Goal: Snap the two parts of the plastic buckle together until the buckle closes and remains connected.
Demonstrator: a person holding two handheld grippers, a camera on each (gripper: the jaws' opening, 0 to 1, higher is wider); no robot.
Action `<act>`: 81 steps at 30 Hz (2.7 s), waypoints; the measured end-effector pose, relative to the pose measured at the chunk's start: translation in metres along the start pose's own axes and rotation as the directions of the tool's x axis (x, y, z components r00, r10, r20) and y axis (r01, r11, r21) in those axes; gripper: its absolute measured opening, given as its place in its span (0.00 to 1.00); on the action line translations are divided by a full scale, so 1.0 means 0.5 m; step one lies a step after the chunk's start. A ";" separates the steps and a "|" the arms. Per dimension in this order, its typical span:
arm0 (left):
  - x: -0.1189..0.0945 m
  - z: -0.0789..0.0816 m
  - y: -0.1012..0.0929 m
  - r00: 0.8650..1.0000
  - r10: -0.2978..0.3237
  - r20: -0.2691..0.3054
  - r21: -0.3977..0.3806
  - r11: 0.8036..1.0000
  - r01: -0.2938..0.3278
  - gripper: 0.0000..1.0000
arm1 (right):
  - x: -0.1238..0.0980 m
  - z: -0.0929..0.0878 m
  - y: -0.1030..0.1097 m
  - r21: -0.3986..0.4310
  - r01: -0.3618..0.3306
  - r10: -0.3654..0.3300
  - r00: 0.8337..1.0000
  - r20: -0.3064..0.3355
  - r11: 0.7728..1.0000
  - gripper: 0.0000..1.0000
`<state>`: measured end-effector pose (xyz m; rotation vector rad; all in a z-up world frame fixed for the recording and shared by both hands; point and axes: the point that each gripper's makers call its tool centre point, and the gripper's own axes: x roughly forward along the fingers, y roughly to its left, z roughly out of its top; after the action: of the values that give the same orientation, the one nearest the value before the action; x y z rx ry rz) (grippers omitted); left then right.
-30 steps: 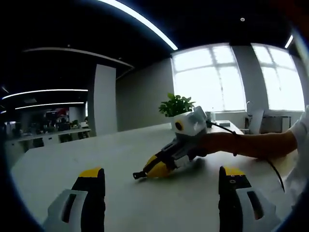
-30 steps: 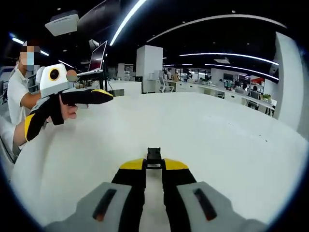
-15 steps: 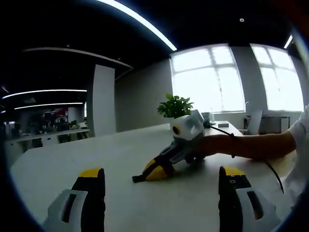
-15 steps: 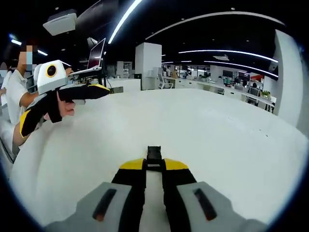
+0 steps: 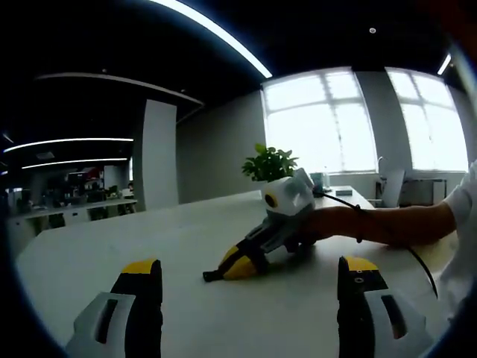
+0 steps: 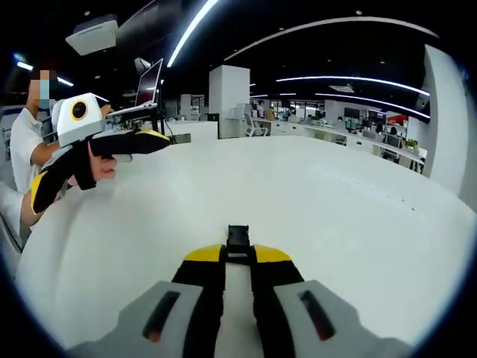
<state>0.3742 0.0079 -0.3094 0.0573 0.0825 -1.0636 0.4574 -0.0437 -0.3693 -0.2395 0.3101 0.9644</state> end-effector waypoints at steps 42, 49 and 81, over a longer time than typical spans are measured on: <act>-0.012 0.005 0.024 0.998 0.066 -0.025 -0.011 0.998 -0.066 1.00 | -0.041 0.031 0.015 0.053 0.148 -0.150 0.988 0.023 0.988 1.00; -0.023 0.005 0.028 0.994 0.102 -0.027 -0.002 0.995 -0.102 1.00 | -0.056 0.024 0.043 0.065 0.155 -0.155 0.988 -0.010 0.986 1.00; -0.098 0.001 0.020 0.979 0.203 -0.031 0.038 0.979 -0.202 0.99 | -0.158 0.074 0.045 0.065 0.248 -0.253 0.963 0.093 0.967 1.00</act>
<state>0.3591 0.0552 -0.3044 0.1131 0.0877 -0.8605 0.4025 -0.0794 -0.3077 -0.1758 0.2063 0.7143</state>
